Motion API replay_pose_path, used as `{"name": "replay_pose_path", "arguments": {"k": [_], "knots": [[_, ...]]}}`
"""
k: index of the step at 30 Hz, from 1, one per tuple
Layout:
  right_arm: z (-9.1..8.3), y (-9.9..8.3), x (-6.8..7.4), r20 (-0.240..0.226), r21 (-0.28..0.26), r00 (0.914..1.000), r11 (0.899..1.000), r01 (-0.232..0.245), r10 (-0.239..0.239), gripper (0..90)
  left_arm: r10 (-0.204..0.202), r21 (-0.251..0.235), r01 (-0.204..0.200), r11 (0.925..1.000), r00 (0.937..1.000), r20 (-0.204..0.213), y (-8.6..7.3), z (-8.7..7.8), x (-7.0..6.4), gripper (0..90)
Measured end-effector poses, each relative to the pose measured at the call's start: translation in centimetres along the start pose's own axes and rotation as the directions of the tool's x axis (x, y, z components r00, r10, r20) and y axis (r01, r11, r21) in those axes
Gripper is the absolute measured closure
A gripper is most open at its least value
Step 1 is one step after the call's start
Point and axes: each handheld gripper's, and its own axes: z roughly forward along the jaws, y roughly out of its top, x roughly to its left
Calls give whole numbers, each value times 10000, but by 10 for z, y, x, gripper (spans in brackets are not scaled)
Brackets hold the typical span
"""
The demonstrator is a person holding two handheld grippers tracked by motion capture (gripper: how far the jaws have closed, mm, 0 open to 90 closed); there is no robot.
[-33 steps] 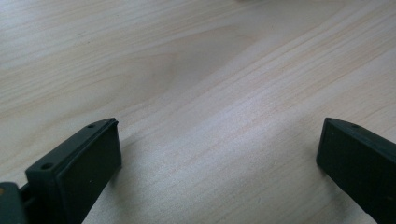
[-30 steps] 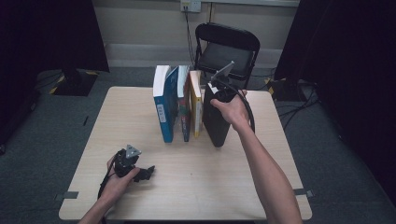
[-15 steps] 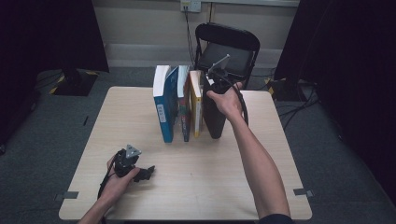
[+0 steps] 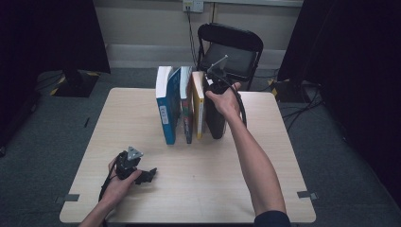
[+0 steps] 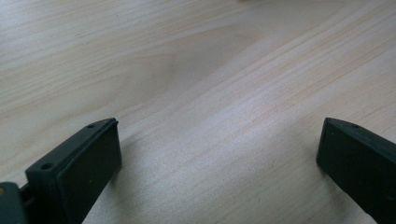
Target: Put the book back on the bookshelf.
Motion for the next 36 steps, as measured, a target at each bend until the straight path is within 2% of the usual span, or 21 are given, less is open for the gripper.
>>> {"name": "replay_pose_path", "arguments": {"k": [3, 7, 9, 15, 16, 17, 18, 20, 22, 24, 26, 27, 28, 29, 30, 31, 32, 33, 36], "knots": [[-3, -3, -2, -145, -337, 9999, 9994, -53, 49, 506, 121, 54, -121, 9999, 9999, -16, 0, -1, 1, 0], [-6, -13, -6, -295, -862, 9996, 9963, -57, 32, 480, 65, 23, -65, 10000, 10000, 16, 0, 0, 0, 0], [-7, -19, -8, -546, -1022, 9985, 9947, -93, 37, 465, 60, 25, -60, 10000, 10000, 27, 0, 0, 0, 0], [-10, -34, -9, -703, -1518, 9973, 9883, 123, -232, 447, 64, 30, -64, 10000, 10000, 3, 0, 0, 0, 0], [-12, -41, -12, -894, -1817, 9956, 9833, 102, -269, 448, 65, 28, -65, 10000, 10000, 1, 0, 0, 0, 0], [-12, -41, -12, -894, -1817, 9956, 9833, 102, -269, 448, 58, 31, -58, 10000, 10000, 7, 0, 0, 0, 0], [-13, -50, -16, -1134, -2110, 9932, 9775, 0, -245, 443, 80, 23, -80, 10000, 10000, -11, 0, 0, 0, 0], [-13, -55, -17, -1147, -2287, 9932, 9735, -61, -207, 431, 53, 30, -54, 10000, 10000, 11, 0, 0, 0, 0], [-10, -69, -18, -1328, -2585, 9906, 9660, -32, -322, 444, 69, 20, -69, 10000, 10000, 10, 0, 0, 0, 0], [-3, -85, -18, -1353, -3058, 9899, 9521, 0, -434, 446, 78, 23, -78, 10000, 10000, -16, 0, 0, 0, 0], [2, -95, -19, -1498, -3678, 9872, 9299, -39, -552, 459, 77, 30, -77, 10000, 10000, -28, 0, 0, 0, 0], [2, -95, -19, -1498, -3678, 9872, 9299, -39, -552, 459, 77, 30, -77, 10000, 10000, -28, 0, 0, 0, 0], [6, -103, -19, -1525, -4046, 9864, 9145, -65, -605, 463, 104, 52, -104, 9999, 9999, -38, 0, -1, 0, 0], [8, -105, -18, -1461, -4251, 9870, 9051, -14, -671, 467, -3, -28, 3, 10000, 10000, -53, 0, 0, 0, 0], [8, -105, -18, -1461, -4251, 9870, 9051, -14, -671, 467, -3, -28, 3, 10000, 10000, -53, 0, 0, 0, 0], [9, -109, -17, -1390, -4521, 9883, 8920, -66, -631, 478, 83, 35, -82, 10000, 10000, -26, 0, 0, 0, 0], [9, -110, -16, -1265, -4654, 9898, 8851, -8, -656, 486, 52, 22, -52, 10000, 10000, -17, 1, 1, 0, 0], [9, -110, -15, -1110, -4753, 9914, 8798, 84, -694, 494, 52, 22, -52, 10000, 10000, -17, 1, 1, 0, 0], [7, -108, -11, -767, -4743, 9951, 8802, 184, -621, 508, 135, 70, -135, 9999, 9999, -16, 2, 1, 1, 0]]}}
